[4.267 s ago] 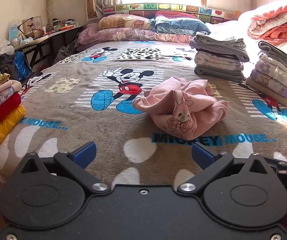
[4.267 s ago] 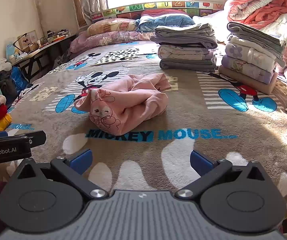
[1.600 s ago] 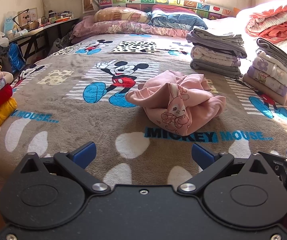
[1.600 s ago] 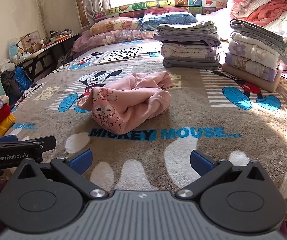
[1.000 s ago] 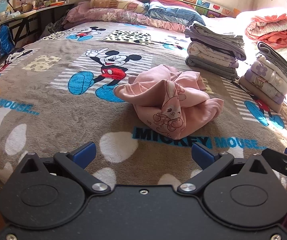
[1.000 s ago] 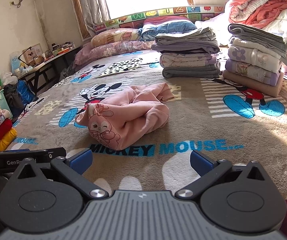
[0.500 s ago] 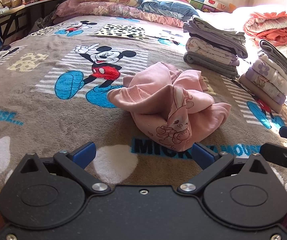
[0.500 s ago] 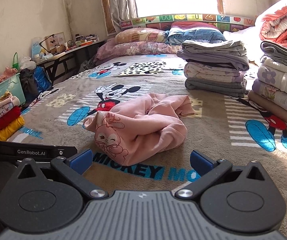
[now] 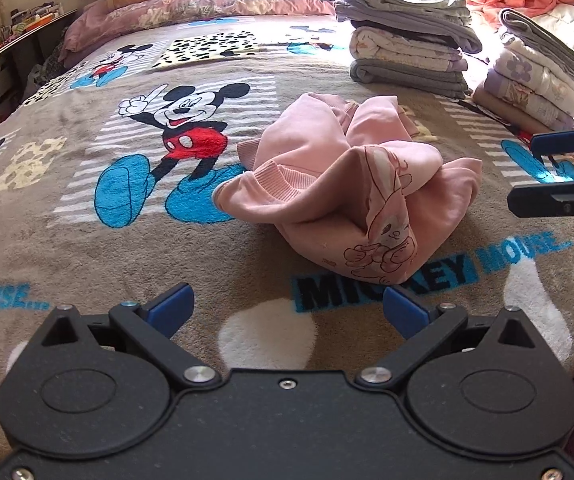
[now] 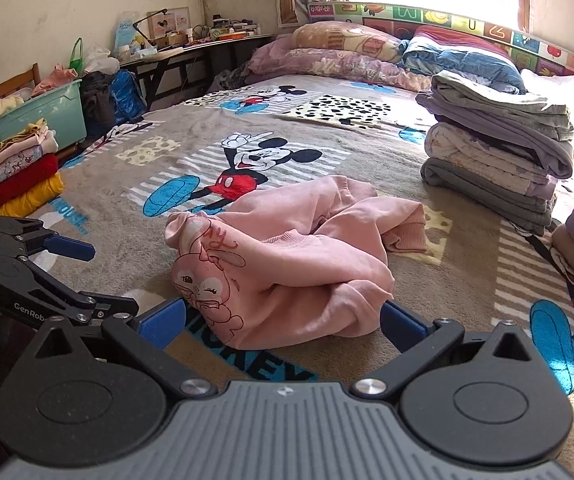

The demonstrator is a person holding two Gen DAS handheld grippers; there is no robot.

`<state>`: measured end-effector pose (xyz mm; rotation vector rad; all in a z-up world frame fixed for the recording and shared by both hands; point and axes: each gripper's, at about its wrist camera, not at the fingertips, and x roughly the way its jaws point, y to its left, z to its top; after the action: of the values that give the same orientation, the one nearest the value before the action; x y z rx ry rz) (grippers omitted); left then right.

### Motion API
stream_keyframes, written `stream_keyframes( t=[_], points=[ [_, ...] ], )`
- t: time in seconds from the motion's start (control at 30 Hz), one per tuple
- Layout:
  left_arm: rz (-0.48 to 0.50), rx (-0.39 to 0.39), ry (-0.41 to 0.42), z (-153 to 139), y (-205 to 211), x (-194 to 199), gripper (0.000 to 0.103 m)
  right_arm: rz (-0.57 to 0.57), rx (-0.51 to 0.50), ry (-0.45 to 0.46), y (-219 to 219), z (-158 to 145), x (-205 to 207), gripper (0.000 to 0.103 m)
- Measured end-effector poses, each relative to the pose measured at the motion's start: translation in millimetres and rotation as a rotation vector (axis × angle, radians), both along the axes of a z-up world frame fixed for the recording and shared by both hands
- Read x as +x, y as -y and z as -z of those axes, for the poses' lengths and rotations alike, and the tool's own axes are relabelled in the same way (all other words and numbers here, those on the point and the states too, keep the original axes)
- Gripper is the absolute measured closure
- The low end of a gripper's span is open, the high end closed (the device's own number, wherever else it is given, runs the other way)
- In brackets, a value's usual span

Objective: Fold clothes
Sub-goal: 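Move both grippers to the sweatshirt collar and close on its edges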

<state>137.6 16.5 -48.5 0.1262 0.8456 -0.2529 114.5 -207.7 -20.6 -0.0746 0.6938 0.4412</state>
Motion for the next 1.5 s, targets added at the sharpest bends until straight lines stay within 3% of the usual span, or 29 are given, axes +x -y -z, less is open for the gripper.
stream_keyframes(
  t=[0.3,0.4,0.47,0.5,0.63,0.83,1.0,1.23,1.5],
  points=[
    [0.044,-0.027,0.041,-1,-22,16,0.004,-0.090,-0.110,0.024,-6,1,47,0.001],
    [0.042,-0.039,0.058,-4,-33,23,0.013,-0.122,-0.147,0.026,-9,2,62,0.004],
    [0.049,-0.048,0.066,-7,-38,29,0.031,-0.143,-0.163,0.012,-10,3,71,0.016],
    [0.052,-0.053,0.070,-9,-40,31,0.033,-0.154,-0.172,0.006,-11,4,75,0.020],
    [0.071,-0.063,0.077,-8,-44,44,0.035,-0.185,-0.180,0.001,-15,8,89,0.022],
    [0.112,-0.060,0.077,-1,-43,67,0.045,-0.263,-0.212,-0.021,-22,17,109,0.028],
    [0.200,-0.044,0.087,5,-40,80,0.047,-0.317,-0.217,-0.050,-22,25,129,0.028],
    [0.304,-0.006,0.069,18,-33,91,0.055,-0.362,-0.212,-0.116,-21,43,147,0.028],
    [0.354,0.008,0.039,28,-29,95,0.061,-0.382,-0.175,-0.201,-18,67,159,0.030]
  ],
)
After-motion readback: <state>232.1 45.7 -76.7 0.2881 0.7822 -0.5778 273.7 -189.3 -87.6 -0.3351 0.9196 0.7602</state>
